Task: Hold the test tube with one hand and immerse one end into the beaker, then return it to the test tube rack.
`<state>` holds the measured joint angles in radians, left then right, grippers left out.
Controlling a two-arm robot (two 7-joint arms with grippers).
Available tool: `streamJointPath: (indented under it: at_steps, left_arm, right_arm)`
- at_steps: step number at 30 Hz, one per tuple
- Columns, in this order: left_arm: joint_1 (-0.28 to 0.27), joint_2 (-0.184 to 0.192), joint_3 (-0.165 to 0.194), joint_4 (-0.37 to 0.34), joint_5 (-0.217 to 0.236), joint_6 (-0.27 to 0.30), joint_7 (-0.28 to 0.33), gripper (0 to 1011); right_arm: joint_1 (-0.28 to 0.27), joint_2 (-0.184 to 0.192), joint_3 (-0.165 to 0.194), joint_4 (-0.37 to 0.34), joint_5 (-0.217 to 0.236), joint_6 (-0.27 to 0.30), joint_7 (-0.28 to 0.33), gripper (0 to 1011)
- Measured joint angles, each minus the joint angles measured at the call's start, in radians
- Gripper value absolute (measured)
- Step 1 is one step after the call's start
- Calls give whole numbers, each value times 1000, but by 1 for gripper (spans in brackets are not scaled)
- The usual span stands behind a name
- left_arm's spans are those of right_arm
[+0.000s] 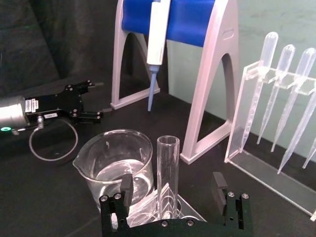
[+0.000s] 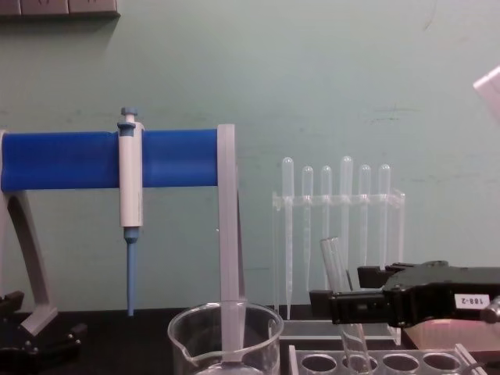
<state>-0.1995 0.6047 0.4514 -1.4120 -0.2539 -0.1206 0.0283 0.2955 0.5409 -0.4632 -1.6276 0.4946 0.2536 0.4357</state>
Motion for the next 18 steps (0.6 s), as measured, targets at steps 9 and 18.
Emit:
streamJointPath:
  at_steps: [9, 18]
  left_arm:
    - [0, 0, 0, 0, 0, 0, 0, 1000]
    - [0, 0, 0, 0, 0, 0, 0, 1000]
  right_arm:
    - [59, 11, -27, 21, 18, 71, 50, 952]
    - [95, 10, -55, 40, 5, 78, 56, 718]
